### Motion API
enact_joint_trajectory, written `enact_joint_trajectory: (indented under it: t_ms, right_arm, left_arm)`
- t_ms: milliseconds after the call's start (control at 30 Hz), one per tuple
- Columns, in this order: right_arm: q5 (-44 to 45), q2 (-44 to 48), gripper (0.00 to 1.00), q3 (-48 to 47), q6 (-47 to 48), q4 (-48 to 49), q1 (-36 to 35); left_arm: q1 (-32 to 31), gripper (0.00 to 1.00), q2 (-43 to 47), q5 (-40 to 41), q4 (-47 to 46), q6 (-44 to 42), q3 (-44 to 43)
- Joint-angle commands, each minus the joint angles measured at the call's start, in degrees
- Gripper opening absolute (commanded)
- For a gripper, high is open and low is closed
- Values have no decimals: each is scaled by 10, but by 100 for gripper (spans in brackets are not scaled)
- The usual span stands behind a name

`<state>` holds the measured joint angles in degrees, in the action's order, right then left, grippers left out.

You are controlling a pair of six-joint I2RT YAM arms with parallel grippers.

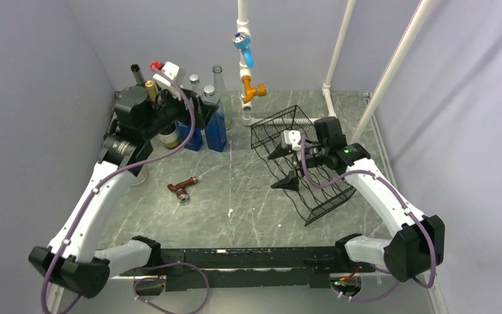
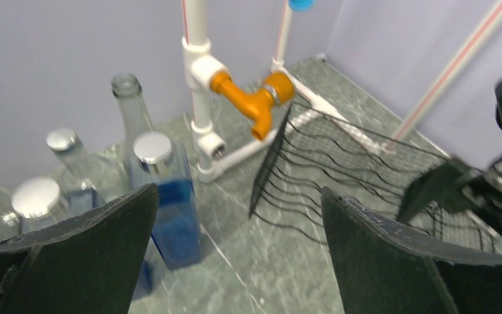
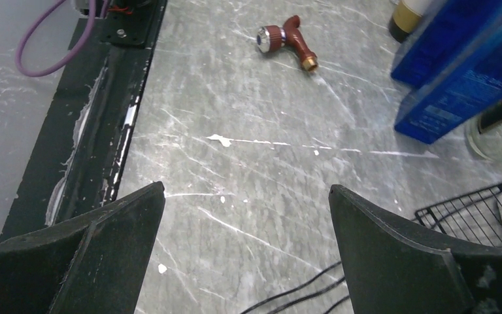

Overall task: Take the wine bottle off the wine rack
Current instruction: Reset both arms

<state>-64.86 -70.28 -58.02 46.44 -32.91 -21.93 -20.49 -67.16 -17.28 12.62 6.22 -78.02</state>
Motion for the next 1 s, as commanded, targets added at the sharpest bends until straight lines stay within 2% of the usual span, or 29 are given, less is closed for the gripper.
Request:
enact_joint_trajectory:
  t_ms: [0,367,633,733,833,967]
  right_arm:
    - [-20,29,100,-9,-25,16,30]
    - [-4,65,100,-9,-121,55,118]
    - [144,99,100,-5,-301,131,146]
    - [195,107,100,-36,-301,84,147]
    - [215,126,100,-53,-254,34,151]
    - [178,141,100,-57,-265,17,154]
  left_arm:
    - [4,100,68,-38,35,25,65]
    - [5,99,244,3,66,41,229]
    - [5,100,326,46,116,65,260]
    - [5,100,347,50,123,68,267]
    - [5,100,363,61,134,68,270]
    - [5,100,374,84,158,70,262]
